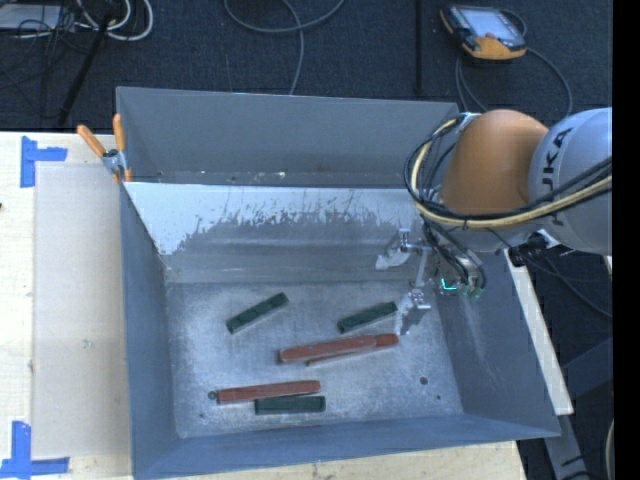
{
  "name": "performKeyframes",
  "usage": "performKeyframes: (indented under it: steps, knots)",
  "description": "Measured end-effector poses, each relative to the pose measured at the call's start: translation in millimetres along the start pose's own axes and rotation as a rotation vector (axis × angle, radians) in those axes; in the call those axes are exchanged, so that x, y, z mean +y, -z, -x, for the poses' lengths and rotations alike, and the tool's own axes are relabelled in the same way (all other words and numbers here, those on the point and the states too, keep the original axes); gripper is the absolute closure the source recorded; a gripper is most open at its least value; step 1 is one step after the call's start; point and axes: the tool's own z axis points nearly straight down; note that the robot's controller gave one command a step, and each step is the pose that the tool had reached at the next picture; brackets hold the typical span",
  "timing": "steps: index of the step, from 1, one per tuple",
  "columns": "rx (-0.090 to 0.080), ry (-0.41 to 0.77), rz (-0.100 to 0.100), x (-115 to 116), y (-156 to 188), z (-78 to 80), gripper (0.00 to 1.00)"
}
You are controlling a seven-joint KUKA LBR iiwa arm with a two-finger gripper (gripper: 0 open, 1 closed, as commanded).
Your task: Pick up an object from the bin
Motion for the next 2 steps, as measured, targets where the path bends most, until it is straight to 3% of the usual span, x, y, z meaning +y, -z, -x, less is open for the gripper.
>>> performKeyframes:
  steps: [1, 2]
  knots:
    - [-0.007, 0.001, -0.001, 0.1, 4.5, 1.8, 0.00]
    - [-0.034, 0.015, -0.001, -3.4, -61.6, 10.3, 1.00]
